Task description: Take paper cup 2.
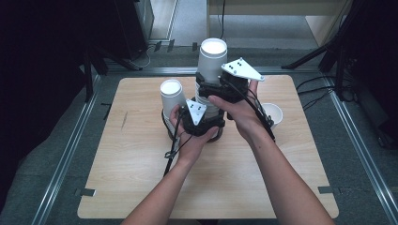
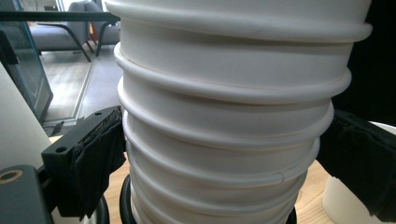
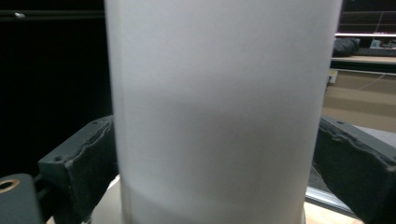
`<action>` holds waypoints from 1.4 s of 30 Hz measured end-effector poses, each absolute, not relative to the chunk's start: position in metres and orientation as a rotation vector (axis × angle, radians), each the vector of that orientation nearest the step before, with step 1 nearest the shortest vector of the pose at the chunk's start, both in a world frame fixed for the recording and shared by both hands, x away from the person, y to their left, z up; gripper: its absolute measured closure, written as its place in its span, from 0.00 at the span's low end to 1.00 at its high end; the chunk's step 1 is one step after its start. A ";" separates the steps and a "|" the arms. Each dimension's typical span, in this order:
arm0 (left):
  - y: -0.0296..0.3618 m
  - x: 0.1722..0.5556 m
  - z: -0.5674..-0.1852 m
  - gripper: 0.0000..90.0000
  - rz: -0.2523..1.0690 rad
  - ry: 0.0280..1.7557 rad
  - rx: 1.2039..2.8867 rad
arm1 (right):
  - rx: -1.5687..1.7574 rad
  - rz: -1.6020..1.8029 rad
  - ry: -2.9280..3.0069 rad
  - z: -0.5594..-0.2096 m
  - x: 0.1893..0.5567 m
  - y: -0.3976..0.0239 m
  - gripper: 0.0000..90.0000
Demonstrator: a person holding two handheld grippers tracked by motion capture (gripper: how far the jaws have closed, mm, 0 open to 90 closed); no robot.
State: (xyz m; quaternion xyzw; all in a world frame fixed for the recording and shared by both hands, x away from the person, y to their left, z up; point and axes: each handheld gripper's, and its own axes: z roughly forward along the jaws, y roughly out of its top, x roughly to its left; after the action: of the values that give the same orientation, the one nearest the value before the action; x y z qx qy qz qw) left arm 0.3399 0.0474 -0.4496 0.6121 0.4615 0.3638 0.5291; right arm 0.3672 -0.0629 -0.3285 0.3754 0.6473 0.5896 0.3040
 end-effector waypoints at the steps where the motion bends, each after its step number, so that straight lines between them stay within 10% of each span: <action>1: 0.047 0.340 -0.450 0.04 0.868 1.104 1.460 | 1.000 1.567 1.715 -0.329 0.368 -0.063 0.06; 42: 0.049 0.340 -0.448 0.05 0.836 1.117 1.456 | 0.975 1.617 1.604 -0.303 0.363 -0.062 0.16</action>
State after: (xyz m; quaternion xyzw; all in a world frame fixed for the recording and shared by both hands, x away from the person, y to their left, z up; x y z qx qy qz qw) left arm 0.3397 0.0494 -0.4478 0.6106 0.4685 0.3509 0.5334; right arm 0.3626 -0.0621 -0.3026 0.3720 0.6121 0.6170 0.3260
